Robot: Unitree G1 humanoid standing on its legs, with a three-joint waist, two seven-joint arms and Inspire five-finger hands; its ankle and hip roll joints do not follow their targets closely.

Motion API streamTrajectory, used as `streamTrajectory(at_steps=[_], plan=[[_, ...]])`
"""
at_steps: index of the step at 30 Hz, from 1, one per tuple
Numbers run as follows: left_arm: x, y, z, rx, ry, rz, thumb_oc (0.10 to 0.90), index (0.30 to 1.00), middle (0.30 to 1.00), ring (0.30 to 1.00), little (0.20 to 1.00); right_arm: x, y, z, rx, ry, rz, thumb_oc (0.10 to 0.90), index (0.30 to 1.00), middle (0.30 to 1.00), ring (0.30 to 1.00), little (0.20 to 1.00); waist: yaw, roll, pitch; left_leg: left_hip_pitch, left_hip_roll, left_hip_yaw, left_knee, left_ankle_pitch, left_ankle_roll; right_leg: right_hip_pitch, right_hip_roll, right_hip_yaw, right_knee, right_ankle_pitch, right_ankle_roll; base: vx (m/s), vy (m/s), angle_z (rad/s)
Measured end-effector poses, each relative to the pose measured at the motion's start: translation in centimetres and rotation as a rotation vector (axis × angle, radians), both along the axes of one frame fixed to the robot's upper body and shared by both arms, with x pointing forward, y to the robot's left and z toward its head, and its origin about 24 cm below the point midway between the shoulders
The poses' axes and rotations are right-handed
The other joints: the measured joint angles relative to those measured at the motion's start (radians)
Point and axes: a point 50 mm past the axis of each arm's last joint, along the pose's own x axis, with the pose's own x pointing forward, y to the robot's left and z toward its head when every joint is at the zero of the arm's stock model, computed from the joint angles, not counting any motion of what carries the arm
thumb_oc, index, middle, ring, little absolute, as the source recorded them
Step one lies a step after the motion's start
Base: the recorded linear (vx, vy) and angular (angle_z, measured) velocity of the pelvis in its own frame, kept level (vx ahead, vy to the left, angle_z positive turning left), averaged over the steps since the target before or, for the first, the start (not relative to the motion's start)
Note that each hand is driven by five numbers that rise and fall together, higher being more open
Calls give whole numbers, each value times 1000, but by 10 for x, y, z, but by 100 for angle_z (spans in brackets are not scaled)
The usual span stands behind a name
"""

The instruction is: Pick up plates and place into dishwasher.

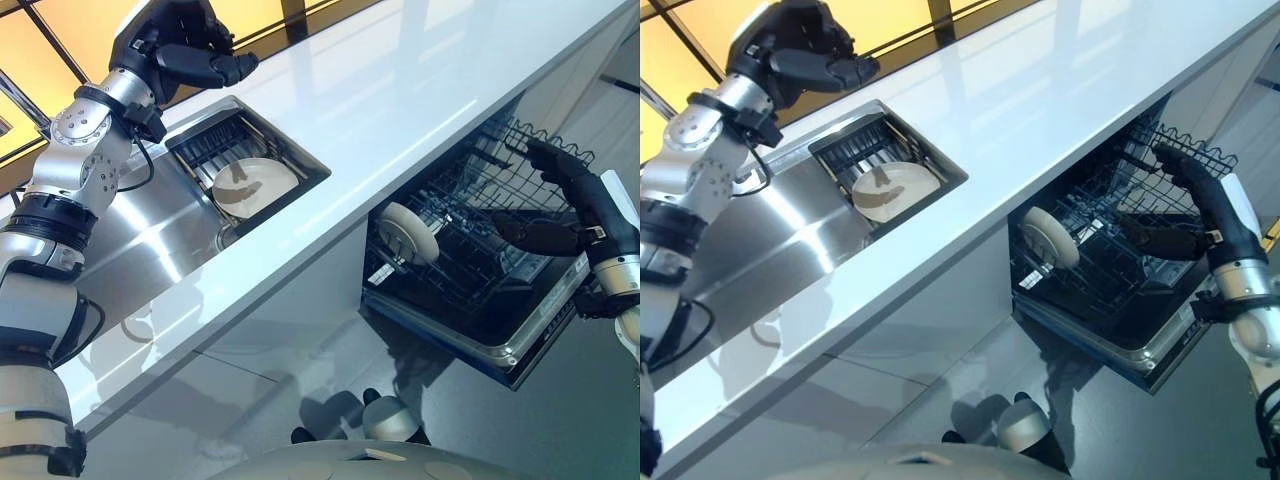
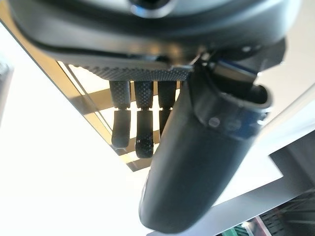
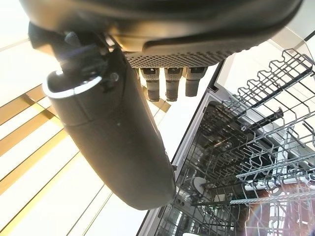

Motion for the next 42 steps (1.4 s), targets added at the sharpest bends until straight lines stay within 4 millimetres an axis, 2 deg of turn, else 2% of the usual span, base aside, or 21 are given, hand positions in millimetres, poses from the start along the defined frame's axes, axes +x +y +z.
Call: streamTrajectory(at_steps=[6,12,15,19,28,35,42], plan=[[1,16,-25,106,90,68,800,900,900,900,900,-4,-3,-6,-5,43,1,800,900,900,900,900,4,-2,-6,-6,1,-7,5,9,1,-4,2,-1,4,0,-1,30,-22,4],[-2,39,-62,181,249,158,800,900,900,900,900,-8,-5,-15,-15,109,1,800,900,900,900,900,3,-6,-8,-6,0,-5,-1,7,0,-2,1,-2,-6,1,-2,108,-31,0],[-4,51,-73,200,307,203,800,900,900,900,900,-10,-6,-18,-24,132,1,800,900,900,900,900,1,-7,-8,-6,-1,-8,0,6,-1,2,0,-2,-14,2,-3,174,-48,0],[-6,56,-81,218,343,221,800,900,900,900,900,-13,-9,-25,-39,184,-8,800,900,900,900,900,1,-8,-8,-9,0,-6,0,5,-4,-1,1,-2,-15,2,-3,119,-35,0],[-7,63,-87,219,373,255,800,900,900,900,900,-13,-15,-32,-84,250,-32,800,900,900,900,900,-8,-1,3,-30,-3,2,0,4,-4,-27,-2,4,-15,2,-2,40,3,-3],[-7,63,-86,199,369,259,800,900,900,900,900,-4,-18,-18,-135,231,-29,800,900,900,900,900,-20,29,88,-36,-3,15,5,5,-4,-38,-2,9,-13,5,-1,30,2,-4],[-7,63,-86,197,365,266,800,900,900,900,900,4,-15,-13,-168,226,-15,800,900,900,900,900,-33,38,139,-36,-4,22,5,4,-4,-40,-3,16,-14,5,-1,19,2,-2]])
